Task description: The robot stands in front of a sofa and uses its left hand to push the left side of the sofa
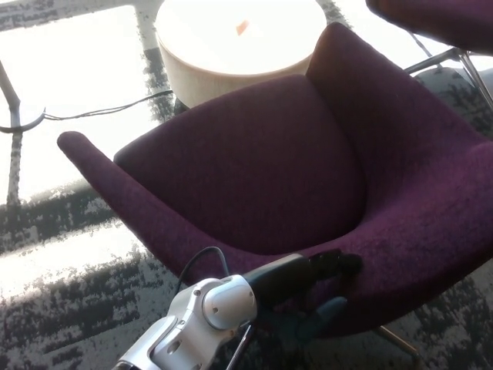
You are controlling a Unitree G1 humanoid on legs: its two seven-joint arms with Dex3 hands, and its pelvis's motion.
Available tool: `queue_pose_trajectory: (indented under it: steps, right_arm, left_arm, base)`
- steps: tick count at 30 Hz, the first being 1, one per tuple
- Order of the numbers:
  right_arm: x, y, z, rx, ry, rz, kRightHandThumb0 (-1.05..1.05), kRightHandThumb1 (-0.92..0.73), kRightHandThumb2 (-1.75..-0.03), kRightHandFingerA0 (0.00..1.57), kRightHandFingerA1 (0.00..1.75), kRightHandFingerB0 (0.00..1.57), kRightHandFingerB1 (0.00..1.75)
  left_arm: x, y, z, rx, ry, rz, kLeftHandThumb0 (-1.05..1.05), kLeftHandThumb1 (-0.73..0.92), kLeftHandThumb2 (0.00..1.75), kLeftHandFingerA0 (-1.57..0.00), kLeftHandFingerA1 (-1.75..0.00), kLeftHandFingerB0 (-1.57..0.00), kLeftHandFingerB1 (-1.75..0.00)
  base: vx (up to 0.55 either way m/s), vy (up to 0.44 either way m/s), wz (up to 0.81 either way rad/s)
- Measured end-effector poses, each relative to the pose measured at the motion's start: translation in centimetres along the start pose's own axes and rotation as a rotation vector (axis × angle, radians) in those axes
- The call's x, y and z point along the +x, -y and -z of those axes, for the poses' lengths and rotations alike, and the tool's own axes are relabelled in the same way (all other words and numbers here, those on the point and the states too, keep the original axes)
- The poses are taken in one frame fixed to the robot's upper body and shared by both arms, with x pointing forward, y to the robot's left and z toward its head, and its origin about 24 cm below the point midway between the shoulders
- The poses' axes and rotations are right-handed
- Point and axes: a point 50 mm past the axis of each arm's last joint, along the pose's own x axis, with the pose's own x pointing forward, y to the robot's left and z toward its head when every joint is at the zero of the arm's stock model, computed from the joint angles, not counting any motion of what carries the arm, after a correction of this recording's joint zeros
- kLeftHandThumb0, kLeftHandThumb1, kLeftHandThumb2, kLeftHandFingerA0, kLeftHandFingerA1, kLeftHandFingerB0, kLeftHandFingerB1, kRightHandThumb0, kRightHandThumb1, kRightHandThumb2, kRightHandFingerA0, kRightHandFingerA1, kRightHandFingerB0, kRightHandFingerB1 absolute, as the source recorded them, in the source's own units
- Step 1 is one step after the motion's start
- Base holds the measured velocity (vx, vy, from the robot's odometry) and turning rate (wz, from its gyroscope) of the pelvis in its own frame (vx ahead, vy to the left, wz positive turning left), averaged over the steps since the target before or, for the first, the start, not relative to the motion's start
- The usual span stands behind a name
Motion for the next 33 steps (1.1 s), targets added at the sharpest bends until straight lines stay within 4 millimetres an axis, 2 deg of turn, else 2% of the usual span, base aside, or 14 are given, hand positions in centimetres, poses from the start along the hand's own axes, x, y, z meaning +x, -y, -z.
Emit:
queue_pose_trajectory:
  steps: [1, 5, 7, 11, 13, 14, 15, 24, 33]
  right_arm:
    - [0.0, 0.0, -0.1, -0.006, 0.004, -0.002, -0.56, -0.85, -0.66, 0.58, 0.46, 0.54, 0.42]
    - [0.1, 0.0, -0.1, -0.018, 0.011, 0.003, -0.56, -0.81, -0.64, 0.58, 0.47, 0.56, 0.43]
    - [0.1, 0.1, -0.1, -0.008, 0.006, 0.01, -0.61, -0.84, -0.65, 0.58, 0.46, 0.55, 0.42]
    - [0.2, 0.2, -0.1, -0.005, 0.001, 0.013, -0.61, -0.84, -0.65, 0.58, 0.46, 0.55, 0.42]
    - [0.2, 0.2, 0.0, -0.002, -0.001, 0.013, -0.58, -0.81, -0.65, 0.58, 0.43, 0.57, 0.42]
    - [0.2, 0.3, 0.0, 0.003, -0.003, 0.016, -0.58, -0.81, -0.65, 0.58, 0.43, 0.57, 0.42]
    - [0.2, 0.3, 0.0, 0.008, -0.005, 0.018, -0.58, -0.81, -0.65, 0.61, 0.45, 0.57, 0.43]
    - [0.1, 0.4, 0.0, 0.018, -0.003, 0.013, -0.59, -0.82, -0.65, 0.6, 0.46, 0.56, 0.43]
    - [0.1, 0.3, 0.0, 0.018, -0.002, 0.01, -0.58, -0.81, -0.64, 0.6, 0.47, 0.57, 0.44]
  left_arm:
    - [0.0, 0.0, 0.0, -0.001, 0.0, -0.001, -0.89, 0.85, 1.21, 0.0, -0.22, -0.12, -0.23]
    - [-0.2, 0.0, 0.1, -0.004, 0.003, -0.004, -0.9, 0.85, 1.21, 0.0, -0.23, -0.12, -0.24]
    - [-0.3, -0.1, 0.1, -0.011, 0.002, -0.006, -0.89, 0.86, 1.21, -0.06, -0.2, -0.09, -0.23]
    - [-0.6, -0.6, 0.5, -0.023, 0.001, -0.006, -0.89, 0.86, 1.21, -0.06, -0.2, -0.09, -0.23]
    - [-0.7, -0.8, 0.7, -0.033, 0.002, -0.009, -0.9, 0.81, 1.18, 0.0, -0.19, -0.08, -0.22]
    - [-0.9, -1.0, 1.0, -0.051, 0.001, -0.018, -0.9, 0.81, 1.18, 0.0, -0.19, -0.08, -0.22]
    - [-1.1, -1.1, 1.2, -0.069, 0.001, -0.023, -0.92, 0.81, 1.18, -0.09, -0.24, -0.1, -0.24]
    - [-2.5, -2.4, 2.7, -0.139, -0.011, -0.063, -0.88, 0.8, 1.13, -0.07, -0.24, -0.07, -0.21]
    - [-4.1, -3.9, 4.4, -0.157, -0.04, -0.084, -0.89, 0.84, 1.17, -0.07, -0.22, -0.07, -0.2]
  base:
    - [0.0, 0.0, 0.0]
    - [0.0, 0.0, 0.0]
    - [0.0, 0.0, 0.0]
    - [0.0, 0.0, 0.0]
    - [0.0, 0.0, 0.0]
    - [0.0, 0.0, 0.0]
    - [0.0, 0.0, 0.0]
    - [0.0, 0.0, 0.0]
    - [0.0, 0.0, 0.0]
